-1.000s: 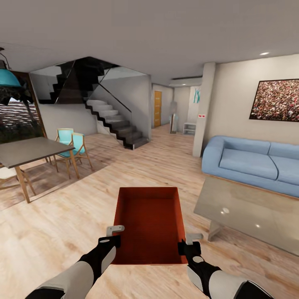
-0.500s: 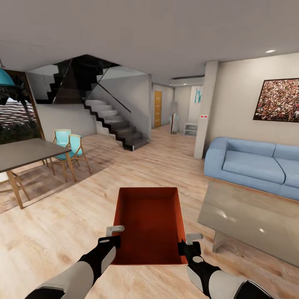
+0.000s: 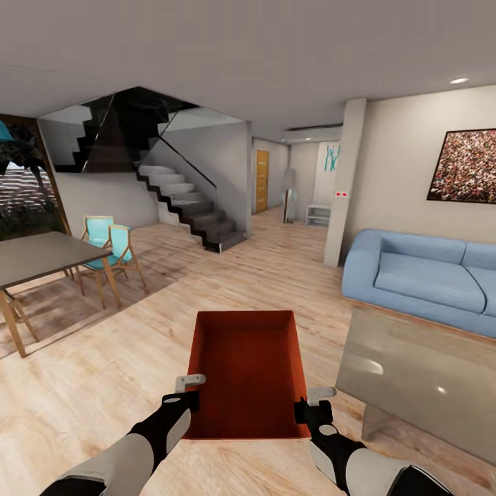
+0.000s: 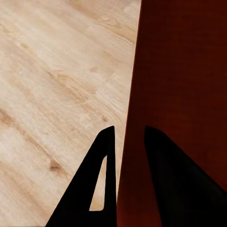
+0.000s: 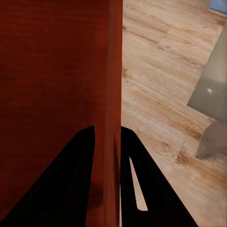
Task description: Move the two storage containers from the living room to the garage. In the garage, place one container on the floor and stack the other container on top of it (either order is fine).
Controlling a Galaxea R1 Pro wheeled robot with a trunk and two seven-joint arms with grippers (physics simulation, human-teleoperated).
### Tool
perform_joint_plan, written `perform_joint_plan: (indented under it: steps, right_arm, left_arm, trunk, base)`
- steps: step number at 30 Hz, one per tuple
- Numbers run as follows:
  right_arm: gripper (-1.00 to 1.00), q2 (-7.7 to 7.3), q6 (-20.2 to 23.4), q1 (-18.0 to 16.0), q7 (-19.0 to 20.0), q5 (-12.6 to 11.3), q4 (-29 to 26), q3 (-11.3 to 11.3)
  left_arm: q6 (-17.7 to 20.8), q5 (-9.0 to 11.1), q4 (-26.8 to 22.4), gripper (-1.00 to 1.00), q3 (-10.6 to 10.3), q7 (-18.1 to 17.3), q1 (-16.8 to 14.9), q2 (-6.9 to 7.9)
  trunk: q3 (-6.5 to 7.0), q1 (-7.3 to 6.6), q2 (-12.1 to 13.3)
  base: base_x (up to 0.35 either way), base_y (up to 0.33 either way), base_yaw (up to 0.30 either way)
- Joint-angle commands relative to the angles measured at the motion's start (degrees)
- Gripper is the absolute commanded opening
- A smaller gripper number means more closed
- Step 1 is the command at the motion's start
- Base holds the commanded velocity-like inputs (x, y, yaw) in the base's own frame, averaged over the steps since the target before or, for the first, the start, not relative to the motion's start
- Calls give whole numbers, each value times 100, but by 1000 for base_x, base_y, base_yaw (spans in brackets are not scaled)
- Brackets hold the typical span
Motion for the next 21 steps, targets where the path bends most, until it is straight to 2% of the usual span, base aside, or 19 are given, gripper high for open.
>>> perform_joint_plan:
  steps: [1,21]
  right_arm:
    - [-100,-4,-6,0,-15,-17,-3,-128]
    - [-100,4,-20,0,-16,-17,-3,-126]
  left_arm:
    - [39,213,-30,-100,239,46,-8,54]
    - [39,213,-31,-100,239,43,-8,56]
  trunk:
    - [-8,4,-5]
    - [-8,4,-5]
  base:
    - [322,0,0]
    - [322,0,0]
